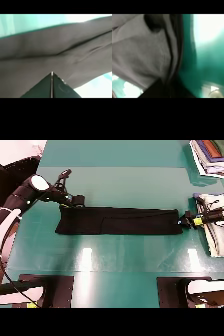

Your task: Fold the shirts.

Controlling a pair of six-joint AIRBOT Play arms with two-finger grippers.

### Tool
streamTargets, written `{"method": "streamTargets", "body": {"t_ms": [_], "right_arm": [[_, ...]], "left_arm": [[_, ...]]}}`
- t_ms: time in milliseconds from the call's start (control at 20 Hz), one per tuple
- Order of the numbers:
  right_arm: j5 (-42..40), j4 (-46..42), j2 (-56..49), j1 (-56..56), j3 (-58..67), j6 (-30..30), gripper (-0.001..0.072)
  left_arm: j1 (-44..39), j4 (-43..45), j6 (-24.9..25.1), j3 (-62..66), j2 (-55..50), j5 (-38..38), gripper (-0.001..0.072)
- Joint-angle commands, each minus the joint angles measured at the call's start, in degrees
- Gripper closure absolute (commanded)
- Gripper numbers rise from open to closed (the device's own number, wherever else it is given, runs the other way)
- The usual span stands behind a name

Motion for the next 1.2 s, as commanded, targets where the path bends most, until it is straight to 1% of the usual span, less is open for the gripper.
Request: {"method": "streamTargets", "body": {"t_ms": [0,150,350,500,600,950,1050,1150], "right_arm": [[1.79,2.84,0.33,2.47,3.82,-1.86,0.0695],[4.57,5.73,5.38,4.37,9.2,-0.68,0.0695],[4.5,9.84,12.83,10.34,16.83,3.65,0.0695],[4.0,12.63,14.53,17.09,23.78,5.57,0.0695],[3.08,12.74,14.49,21.88,27.43,7.23,0.0695],[-3.89,12.76,14.47,35.08,32.74,7.65,0.0694],[-6.08,12.63,14.47,37.73,32.76,7.58,0.0694],[-7.93,12.68,14.47,40.02,32.76,7.54,0.0695]], "left_arm": [[-5.33,-1.27,-2.12,0.5,-2.16,5.4,0.0682],[-9.6,-2.49,-2.12,4.81,-8.02,5.73,0.0683],[-15.61,-2.84,-2.12,13.22,-17.44,5.09,0.0682],[-18.71,-2.84,-2.14,17.88,-22.77,4.52,0.0682],[-19.65,-2.89,-2.6,19.71,-24.92,4.63,0.0682],[-19.69,-1.92,-2.51,20.44,-25.44,5.07,0.0682],[-18.14,-1.9,-2.54,21.94,-24.74,2.73,0.0683],[-14.86,-0.94,-2.54,22.4,-21.42,1.14,0.0683]]}}
